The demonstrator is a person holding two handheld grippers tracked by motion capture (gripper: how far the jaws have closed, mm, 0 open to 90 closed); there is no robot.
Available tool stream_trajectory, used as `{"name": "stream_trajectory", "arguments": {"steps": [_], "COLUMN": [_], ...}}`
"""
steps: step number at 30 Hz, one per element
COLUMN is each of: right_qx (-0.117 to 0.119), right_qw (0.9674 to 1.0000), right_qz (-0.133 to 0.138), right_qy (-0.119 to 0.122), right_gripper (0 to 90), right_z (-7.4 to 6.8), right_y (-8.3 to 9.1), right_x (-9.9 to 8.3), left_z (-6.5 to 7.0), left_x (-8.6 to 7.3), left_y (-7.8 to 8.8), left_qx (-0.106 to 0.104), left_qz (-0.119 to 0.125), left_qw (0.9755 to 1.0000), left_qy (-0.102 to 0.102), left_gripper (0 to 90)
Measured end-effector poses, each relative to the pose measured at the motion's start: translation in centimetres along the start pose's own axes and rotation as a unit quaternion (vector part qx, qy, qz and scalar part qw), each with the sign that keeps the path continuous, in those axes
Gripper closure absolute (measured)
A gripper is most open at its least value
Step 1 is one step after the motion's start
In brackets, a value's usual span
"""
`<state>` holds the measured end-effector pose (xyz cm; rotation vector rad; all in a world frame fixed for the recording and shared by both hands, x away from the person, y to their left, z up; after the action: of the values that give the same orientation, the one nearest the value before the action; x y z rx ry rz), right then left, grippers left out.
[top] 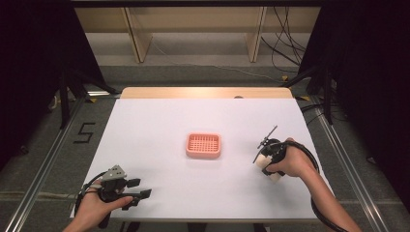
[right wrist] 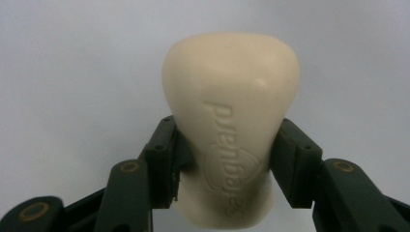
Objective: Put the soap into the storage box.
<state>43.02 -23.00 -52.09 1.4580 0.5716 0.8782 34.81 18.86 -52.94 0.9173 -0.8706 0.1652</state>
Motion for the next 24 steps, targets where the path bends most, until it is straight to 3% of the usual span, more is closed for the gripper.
{"name": "stream_trajectory", "arguments": {"steps": [1, 2, 5, 8, 10, 11, 12, 19, 24], "right_qx": [0.001, 0.003, 0.010, 0.018, 0.012, 0.012, 0.020, 0.028, 0.030], "right_qw": [1.0000, 0.9997, 0.9995, 0.9980, 0.9980, 0.9970, 0.9976, 0.9960, 0.9948], "right_qz": [0.002, 0.014, 0.016, 0.024, 0.024, 0.027, 0.030, 0.038, 0.045], "right_qy": [0.002, 0.020, 0.025, 0.055, 0.058, 0.071, 0.060, 0.076, 0.086], "right_gripper": [50.5, 50.5, 50.5, 50.5, 50.5, 50.5, 50.5, 50.5, 50.5], "right_z": [-0.1, -0.2, -0.4, -0.5, -0.5, -0.5, -0.8, -1.0, -1.0], "right_y": [0.0, 0.0, -0.1, -0.2, -0.2, -0.1, -0.1, 0.1, 0.3], "right_x": [0.1, 0.5, 0.6, 0.9, 0.9, 1.0, 1.1, 1.8, 2.3], "left_z": [-0.1, -0.1, 0.1, 0.1, 0.1, 0.1, 0.1, 0.1, 0.1], "left_x": [0.0, 0.0, 0.0, 0.0, 0.0, 0.0, 0.0, 0.0, 0.0], "left_y": [0.0, 0.0, 0.0, 0.0, 0.0, 0.0, 0.0, 0.1, 0.1], "left_qx": [0.002, 0.001, -0.003, -0.002, -0.002, -0.002, -0.003, 0.005, -0.002], "left_qz": [-0.002, -0.001, 0.004, 0.004, 0.003, 0.004, 0.004, 0.000, 0.003], "left_qw": [1.0000, 1.0000, 1.0000, 1.0000, 1.0000, 1.0000, 1.0000, 1.0000, 1.0000], "left_qy": [-0.002, -0.001, 0.005, 0.006, 0.004, 0.006, 0.006, 0.006, 0.003], "left_gripper": [34.2, 34.2, 34.2, 34.2, 34.2, 34.2, 34.2, 34.2, 34.2]}}
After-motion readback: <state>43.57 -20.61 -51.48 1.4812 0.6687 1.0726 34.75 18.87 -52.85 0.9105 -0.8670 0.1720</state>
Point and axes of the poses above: each handheld gripper's, and its own axes: y roughly backward along the jaws, x roughly out of its top, z roughly to its right, the point moved 9 cm from there along -y, roughly forward along the jaws, and after that the axes turned 5 degrees about y, right-handed, at the moved point
